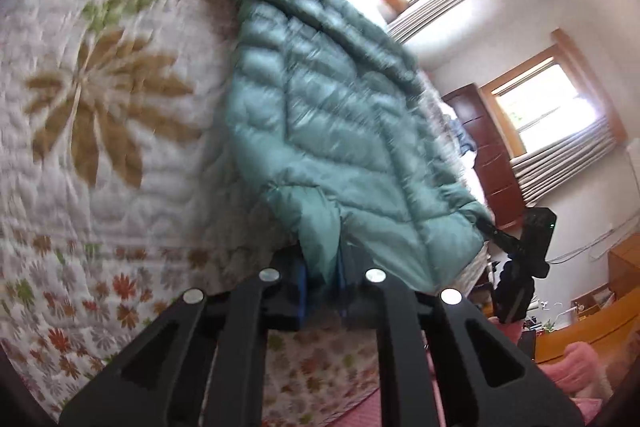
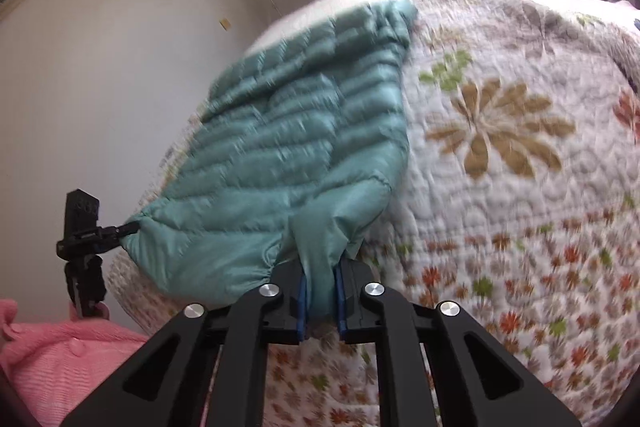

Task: Fold large clothes

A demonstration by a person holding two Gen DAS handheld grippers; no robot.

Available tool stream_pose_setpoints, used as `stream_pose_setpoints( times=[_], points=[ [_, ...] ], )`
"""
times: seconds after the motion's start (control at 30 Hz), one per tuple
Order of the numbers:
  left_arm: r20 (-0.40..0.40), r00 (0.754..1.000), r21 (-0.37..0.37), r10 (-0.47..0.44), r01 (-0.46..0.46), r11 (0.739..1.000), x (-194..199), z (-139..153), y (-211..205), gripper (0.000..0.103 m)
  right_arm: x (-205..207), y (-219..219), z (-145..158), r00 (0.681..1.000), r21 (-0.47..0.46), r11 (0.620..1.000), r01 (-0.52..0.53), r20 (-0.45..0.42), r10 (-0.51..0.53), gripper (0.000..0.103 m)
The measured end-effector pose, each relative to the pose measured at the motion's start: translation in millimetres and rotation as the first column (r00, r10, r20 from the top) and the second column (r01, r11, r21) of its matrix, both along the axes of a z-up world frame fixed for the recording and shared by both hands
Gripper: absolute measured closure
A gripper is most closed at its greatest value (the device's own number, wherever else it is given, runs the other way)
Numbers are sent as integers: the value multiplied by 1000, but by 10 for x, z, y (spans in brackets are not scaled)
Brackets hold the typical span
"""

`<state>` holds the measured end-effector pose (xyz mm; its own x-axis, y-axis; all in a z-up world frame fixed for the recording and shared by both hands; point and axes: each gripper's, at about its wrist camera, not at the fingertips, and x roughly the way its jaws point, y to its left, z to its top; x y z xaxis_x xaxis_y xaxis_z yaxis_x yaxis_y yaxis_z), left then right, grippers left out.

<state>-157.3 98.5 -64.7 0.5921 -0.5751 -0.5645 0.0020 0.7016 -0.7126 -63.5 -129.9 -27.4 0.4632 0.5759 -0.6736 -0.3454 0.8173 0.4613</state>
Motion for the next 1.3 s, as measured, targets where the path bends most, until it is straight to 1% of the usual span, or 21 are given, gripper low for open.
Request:
stream_pose_setpoints(
  times=[0.17,0.23,0.3,0.4,0.47,0.57,0.63,0.73,0.83,1.0,1.1,1.17,1.2,1.23,1.27,1.3],
  points=[
    [83,996,-9,6,-5,1000,185,295,99,94,200,50,353,997,14,1000,-14,71,13,93],
    [96,995,-1,13,-13,1000,330,396,143,94,368,81,494,996,17,1000,-21,92,19,93],
    [105,994,-9,13,-12,1000,516,471,195,94,547,99,602,995,26,999,-29,100,26,93],
    [103,994,-29,26,-23,999,808,556,312,94,871,125,731,995,52,998,-31,97,25,93],
    [110,993,-25,30,-28,999,987,607,385,93,1097,150,780,996,61,998,-32,85,27,93],
    [98,995,-38,25,-21,999,1330,644,512,92,1420,202,814,998,58,998,-31,61,28,93],
    [80,996,-38,32,-29,999,1523,618,577,89,1666,249,798,999,54,998,-28,34,26,93],
    [37,998,-63,41,-39,997,1879,507,698,89,1998,301,723,1000,53,998,-17,-9,18,93],
    [-10,999,-107,48,-49,993,2216,324,813,89,2327,347,620,999,57,998,-4,-49,7,92],
    [-67,996,-154,52,-62,986,2655,48,952,88,2815,403,382,991,66,997,25,-131,-16,91],
    [-69,996,-199,57,-70,978,2765,-38,1045,82,3022,375,256,984,79,995,57,-174,-42,82],
    [-69,996,-253,55,-71,965,2757,-79,1134,76,3084,315,221,982,95,992,89,-173,-71,78],
    [-66,996,-265,58,-74,961,2741,-80,1179,74,3094,297,214,983,101,990,94,-169,-76,74],
    [-60,996,-268,72,-86,960,2709,-62,1237,67,3092,259,205,983,111,988,104,-161,-85,68],
    [-52,994,-263,95,-105,959,2668,-22,1291,56,3077,220,203,984,113,987,114,-151,-96,64],
    [-36,990,-251,133,-138,958,2587,54,1374,51,3070,200,210,984,110,986,122,-143,-106,60]
  ],
)
